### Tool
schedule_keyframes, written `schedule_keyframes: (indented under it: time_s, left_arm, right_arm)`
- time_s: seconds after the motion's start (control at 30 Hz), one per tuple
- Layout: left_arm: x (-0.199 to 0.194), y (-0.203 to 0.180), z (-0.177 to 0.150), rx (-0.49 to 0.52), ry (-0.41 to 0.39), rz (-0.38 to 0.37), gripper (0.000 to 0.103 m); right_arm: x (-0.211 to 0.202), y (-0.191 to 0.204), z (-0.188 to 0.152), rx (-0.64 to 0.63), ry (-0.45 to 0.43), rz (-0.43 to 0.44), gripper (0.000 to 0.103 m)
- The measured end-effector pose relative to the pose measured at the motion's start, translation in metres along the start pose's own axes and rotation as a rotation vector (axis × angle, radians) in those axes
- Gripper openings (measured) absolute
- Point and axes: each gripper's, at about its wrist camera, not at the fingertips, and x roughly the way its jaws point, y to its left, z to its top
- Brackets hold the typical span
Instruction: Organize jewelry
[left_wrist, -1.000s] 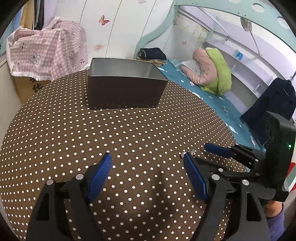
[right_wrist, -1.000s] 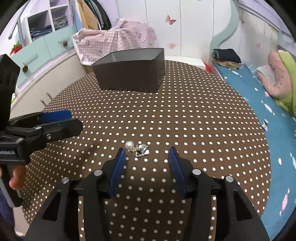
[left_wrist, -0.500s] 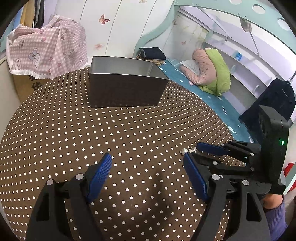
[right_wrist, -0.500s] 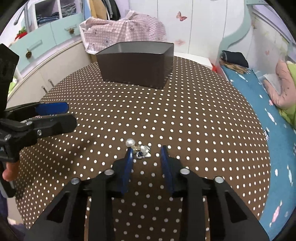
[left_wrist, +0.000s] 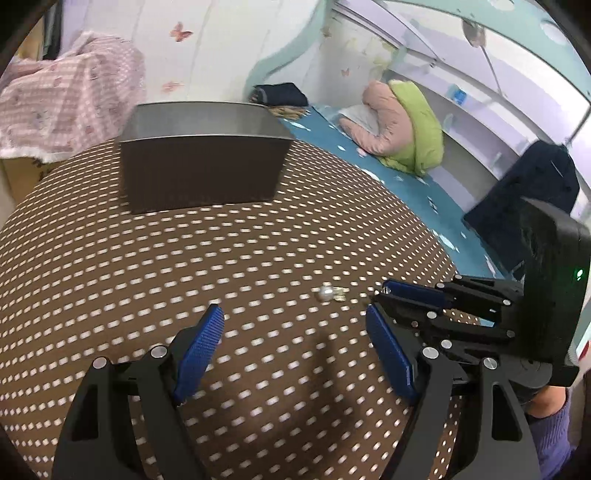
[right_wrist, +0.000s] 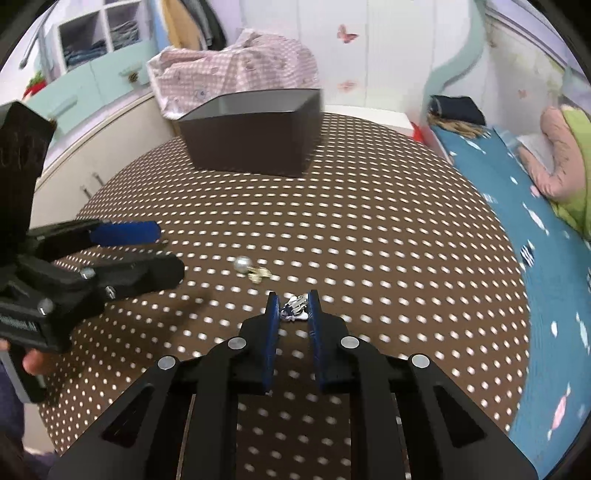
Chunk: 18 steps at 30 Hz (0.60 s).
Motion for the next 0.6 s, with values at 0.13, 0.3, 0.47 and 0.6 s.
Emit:
schedule_keyframes:
  time_s: [0.13,0.3,0.47,0.6]
  left_arm:
    - [0.022,-0.019,0.003,0.048,0.038,0.021,0.075]
    - [0.032,-0.038,0.008,0.122,0.043,0.083,0.061]
    - [0.040,-0.053,0.012,0.203,0.045,0.198,0.022]
    - [0.041,-0.048,0.014,0.197,0.038,0.197,0.009]
  right_arm:
    - [-0.008,-0.013,-0.006,0.047,-0.016,-0.009,0.016]
    - [-0.011,-0.021,-0.008,0.063,-0.020,-0.010,0.016]
    - [-0.009,-0.027,-0.008,0.079,-0.023,0.000,0.016]
    - [-0.005,-0.025,-0.007,0.083,-0.018,0.010,0.016]
